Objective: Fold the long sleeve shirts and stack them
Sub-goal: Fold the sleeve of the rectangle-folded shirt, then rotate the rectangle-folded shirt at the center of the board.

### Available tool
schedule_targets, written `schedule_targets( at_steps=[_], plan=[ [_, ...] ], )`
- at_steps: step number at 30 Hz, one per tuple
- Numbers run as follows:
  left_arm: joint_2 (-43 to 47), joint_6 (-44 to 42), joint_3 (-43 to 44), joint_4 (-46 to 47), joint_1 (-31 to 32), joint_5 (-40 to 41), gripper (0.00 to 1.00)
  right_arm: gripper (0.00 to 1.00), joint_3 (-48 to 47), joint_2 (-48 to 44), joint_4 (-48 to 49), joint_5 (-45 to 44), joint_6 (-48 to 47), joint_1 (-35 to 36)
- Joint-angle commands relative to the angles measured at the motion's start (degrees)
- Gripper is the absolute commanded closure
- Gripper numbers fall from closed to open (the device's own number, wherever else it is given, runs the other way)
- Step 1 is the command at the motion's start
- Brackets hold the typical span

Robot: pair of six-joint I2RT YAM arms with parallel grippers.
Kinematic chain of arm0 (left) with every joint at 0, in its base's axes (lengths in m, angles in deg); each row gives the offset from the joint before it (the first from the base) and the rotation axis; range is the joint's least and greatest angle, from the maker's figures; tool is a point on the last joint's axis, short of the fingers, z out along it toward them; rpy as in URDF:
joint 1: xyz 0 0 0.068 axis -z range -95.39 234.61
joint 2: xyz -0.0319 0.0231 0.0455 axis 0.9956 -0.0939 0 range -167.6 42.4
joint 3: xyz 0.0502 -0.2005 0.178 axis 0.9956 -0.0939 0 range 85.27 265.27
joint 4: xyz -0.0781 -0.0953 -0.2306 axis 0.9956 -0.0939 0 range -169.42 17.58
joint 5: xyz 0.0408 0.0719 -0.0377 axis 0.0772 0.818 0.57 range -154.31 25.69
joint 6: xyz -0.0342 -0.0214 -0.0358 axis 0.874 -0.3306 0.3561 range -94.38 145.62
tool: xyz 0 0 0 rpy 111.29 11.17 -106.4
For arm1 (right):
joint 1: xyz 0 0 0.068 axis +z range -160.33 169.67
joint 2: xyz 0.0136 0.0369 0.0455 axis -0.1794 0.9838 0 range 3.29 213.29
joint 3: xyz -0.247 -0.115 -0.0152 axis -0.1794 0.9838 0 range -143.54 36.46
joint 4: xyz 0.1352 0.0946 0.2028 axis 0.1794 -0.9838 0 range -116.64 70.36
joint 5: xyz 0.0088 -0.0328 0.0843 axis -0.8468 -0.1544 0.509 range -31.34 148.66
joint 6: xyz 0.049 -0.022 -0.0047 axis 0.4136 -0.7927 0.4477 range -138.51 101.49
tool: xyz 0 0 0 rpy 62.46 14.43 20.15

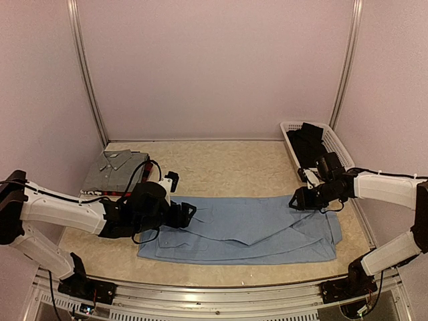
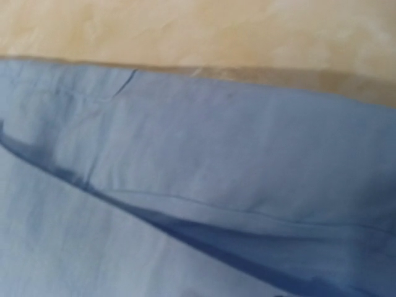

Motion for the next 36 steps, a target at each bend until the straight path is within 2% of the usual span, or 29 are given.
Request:
schedule_targets(
  at_steps=[1, 9, 20, 25, 30, 36],
  plan=[
    [-3.90, -2.42, 2.50, 1.33, 0.22, -7.50, 0.23, 0.53, 1.18, -0.29, 0.69, -0.40, -0.27, 1.77],
    [-13.16, -3.22, 5.25, -2.51, -2.32, -11.32, 0.22, 0.53, 2.93, 2.02, -1.69, -4.71, 3.77, 2.07],
    [-14.59, -0.40, 1.15, -2.98, -4.11, -13.64, 0.22, 0.53, 5.71, 8.33, 3.77, -4.37, 6.86, 2.11],
    [-10.74, 0.01, -1.70, -0.87, -4.06, -13.35, 0.21, 0.54, 4.59, 12.01, 5.46, -4.56, 5.98, 2.80],
    [-4.08, 0.60, -4.26, -0.76, -3.81, -9.48, 0.18, 0.54, -0.20, 18.61, 6.44, -5.65, 2.81, 6.06],
    [7.90, 2.01, -8.00, -2.84, -3.67, -1.36, 0.05, 0.54, -12.77, 28.87, 5.20, -8.70, -2.42, 11.39]
  ],
)
